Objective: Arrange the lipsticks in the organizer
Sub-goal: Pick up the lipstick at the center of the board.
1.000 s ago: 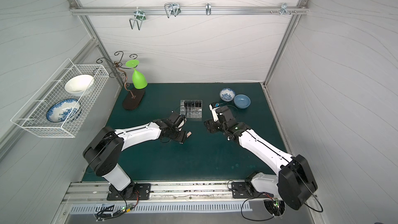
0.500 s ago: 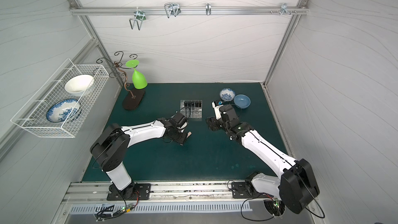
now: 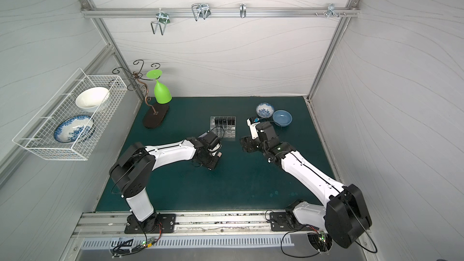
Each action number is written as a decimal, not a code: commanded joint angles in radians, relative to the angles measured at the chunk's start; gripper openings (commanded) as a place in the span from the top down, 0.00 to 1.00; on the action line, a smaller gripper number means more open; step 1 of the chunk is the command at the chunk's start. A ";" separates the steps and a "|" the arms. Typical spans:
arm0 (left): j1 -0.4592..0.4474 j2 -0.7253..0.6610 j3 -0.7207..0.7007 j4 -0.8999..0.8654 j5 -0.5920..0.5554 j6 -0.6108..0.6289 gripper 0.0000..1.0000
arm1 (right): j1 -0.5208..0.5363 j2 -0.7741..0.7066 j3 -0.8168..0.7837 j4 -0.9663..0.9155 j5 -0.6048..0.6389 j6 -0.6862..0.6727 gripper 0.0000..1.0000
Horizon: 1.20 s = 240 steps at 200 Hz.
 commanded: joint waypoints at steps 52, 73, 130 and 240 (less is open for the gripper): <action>-0.009 -0.386 -0.110 0.109 0.191 -0.011 0.88 | -0.090 0.002 0.160 -0.245 -0.613 0.068 0.24; 0.000 -0.533 -0.151 0.162 0.358 -0.026 0.86 | -0.090 -0.038 0.153 -0.279 -0.758 0.086 0.22; 0.004 -0.671 -0.186 0.176 0.587 -0.043 0.85 | 0.011 -0.014 0.180 -0.240 -0.913 0.084 0.22; 0.004 -0.714 -0.168 0.112 0.579 -0.027 0.85 | 0.038 0.118 0.202 -0.053 -0.923 0.206 0.45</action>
